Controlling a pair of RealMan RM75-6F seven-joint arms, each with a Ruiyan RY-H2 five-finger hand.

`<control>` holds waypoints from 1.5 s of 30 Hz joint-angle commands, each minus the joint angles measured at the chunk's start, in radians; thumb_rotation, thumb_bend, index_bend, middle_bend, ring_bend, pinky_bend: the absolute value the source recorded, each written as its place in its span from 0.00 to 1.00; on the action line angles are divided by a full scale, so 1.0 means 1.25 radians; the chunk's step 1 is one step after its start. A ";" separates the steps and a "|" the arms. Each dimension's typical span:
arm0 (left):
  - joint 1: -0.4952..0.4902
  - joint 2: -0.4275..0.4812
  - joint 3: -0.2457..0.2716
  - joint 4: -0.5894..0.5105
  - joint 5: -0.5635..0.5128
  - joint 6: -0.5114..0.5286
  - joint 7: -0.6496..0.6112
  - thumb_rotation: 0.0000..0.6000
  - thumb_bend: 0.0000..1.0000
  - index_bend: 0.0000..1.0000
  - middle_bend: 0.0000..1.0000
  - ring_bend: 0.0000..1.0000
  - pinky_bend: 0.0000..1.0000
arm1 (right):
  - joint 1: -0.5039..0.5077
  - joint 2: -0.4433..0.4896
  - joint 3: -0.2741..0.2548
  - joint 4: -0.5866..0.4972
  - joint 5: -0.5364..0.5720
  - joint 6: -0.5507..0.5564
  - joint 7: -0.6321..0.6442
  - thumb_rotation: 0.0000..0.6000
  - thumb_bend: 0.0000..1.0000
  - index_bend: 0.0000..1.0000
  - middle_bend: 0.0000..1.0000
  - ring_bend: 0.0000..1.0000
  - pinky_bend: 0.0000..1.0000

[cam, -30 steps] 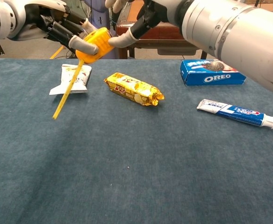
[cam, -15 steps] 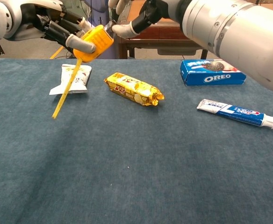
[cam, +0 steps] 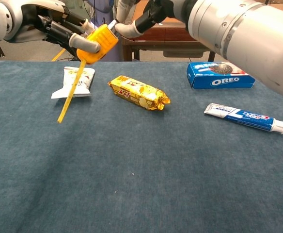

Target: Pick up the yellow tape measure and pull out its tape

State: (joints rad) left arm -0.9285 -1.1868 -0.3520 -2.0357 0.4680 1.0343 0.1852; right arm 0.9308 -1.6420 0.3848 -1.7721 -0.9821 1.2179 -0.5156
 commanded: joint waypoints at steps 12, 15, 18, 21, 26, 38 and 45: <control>-0.001 -0.002 0.006 0.020 -0.006 -0.010 -0.008 1.00 0.20 0.48 0.54 0.44 0.21 | -0.008 0.016 0.003 -0.012 0.007 -0.005 0.020 1.00 0.89 0.62 0.44 0.22 0.21; 0.001 -0.001 0.012 0.030 -0.005 -0.015 -0.009 1.00 0.20 0.48 0.54 0.44 0.21 | -0.015 0.029 0.000 -0.018 0.001 -0.008 0.030 1.00 0.91 0.62 0.45 0.22 0.21; 0.005 0.001 0.020 0.041 -0.006 -0.024 -0.011 1.00 0.20 0.48 0.54 0.44 0.21 | -0.026 0.048 -0.005 -0.025 -0.012 -0.004 0.038 1.00 0.94 0.63 0.45 0.22 0.21; 0.010 0.005 0.031 0.052 -0.007 -0.038 -0.013 1.00 0.20 0.48 0.54 0.44 0.21 | -0.042 0.073 -0.013 -0.037 -0.028 0.002 0.050 1.00 0.96 0.63 0.45 0.22 0.21; 0.020 0.010 0.052 0.074 -0.005 -0.065 -0.016 1.00 0.20 0.48 0.54 0.44 0.21 | -0.077 0.130 -0.021 -0.066 -0.054 0.010 0.081 1.00 0.96 0.63 0.45 0.22 0.21; 0.048 0.013 0.096 0.136 0.018 -0.140 -0.054 1.00 0.20 0.47 0.54 0.44 0.21 | -0.176 0.301 -0.016 -0.146 -0.080 0.041 0.163 1.00 0.99 0.63 0.45 0.22 0.21; 0.060 0.010 0.108 0.160 0.036 -0.164 -0.075 1.00 0.20 0.48 0.54 0.44 0.21 | -0.228 0.388 -0.011 -0.178 -0.092 0.054 0.215 1.00 1.00 0.63 0.45 0.22 0.21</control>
State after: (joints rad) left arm -0.8551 -1.1732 -0.2192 -1.8369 0.5108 0.8311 0.0932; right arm 0.6634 -1.1776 0.3677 -1.9818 -1.0913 1.2785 -0.2656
